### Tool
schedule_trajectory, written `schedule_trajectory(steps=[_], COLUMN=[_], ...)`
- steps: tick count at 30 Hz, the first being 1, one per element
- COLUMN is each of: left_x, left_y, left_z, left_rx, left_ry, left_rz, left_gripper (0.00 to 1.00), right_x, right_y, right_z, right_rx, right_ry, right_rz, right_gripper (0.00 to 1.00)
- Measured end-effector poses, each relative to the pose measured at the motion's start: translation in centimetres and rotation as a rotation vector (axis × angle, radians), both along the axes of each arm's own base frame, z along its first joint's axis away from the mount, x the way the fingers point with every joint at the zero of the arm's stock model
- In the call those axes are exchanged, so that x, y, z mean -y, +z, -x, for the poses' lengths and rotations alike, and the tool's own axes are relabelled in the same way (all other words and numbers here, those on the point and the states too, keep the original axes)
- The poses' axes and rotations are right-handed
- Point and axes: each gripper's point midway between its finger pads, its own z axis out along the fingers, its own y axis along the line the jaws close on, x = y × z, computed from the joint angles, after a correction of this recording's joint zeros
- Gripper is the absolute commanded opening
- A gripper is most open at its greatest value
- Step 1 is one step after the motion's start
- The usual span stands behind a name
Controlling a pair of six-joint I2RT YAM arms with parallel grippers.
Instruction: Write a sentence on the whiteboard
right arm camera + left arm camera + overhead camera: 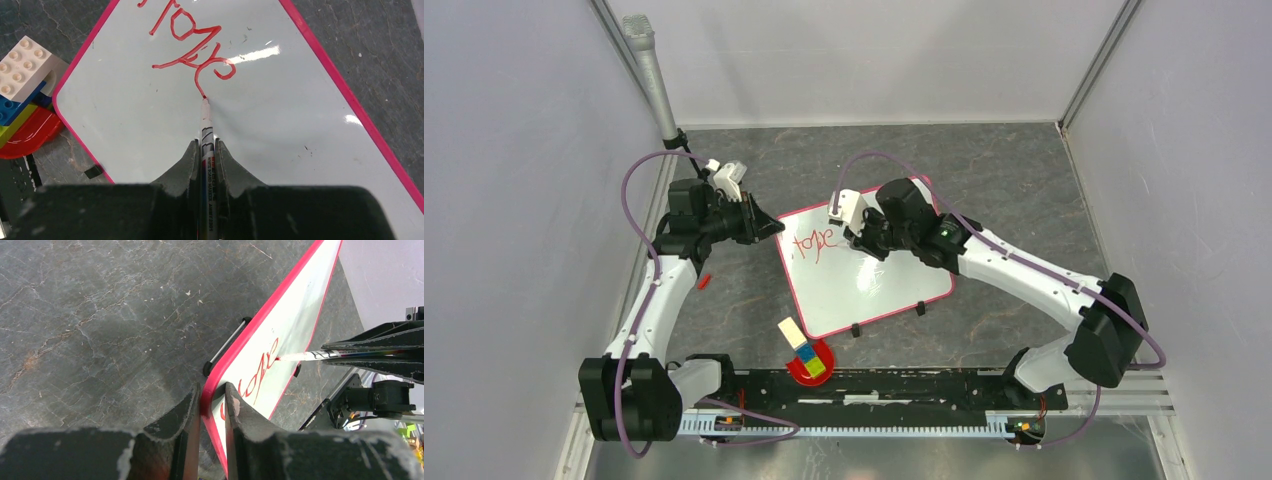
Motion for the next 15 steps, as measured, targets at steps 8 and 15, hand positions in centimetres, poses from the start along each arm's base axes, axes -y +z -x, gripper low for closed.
schedule_trajectory(steps=[8,15], left_x=[0.0,0.1], left_y=[0.0,0.0], left_z=[0.0,0.1], left_rx=[-0.002,0.006], left_ry=[-0.02,-0.057], left_rz=[-0.013,-0.031], left_gripper=[0.07,0.06], right_x=[0.3,1.0], right_y=[1.1,3.8], right_z=[0.0,0.1], right_rx=[0.004,0.03], right_ry=[0.002,0.004], right_rz=[0.002,-0.049], right_gripper=[0.0,0.0])
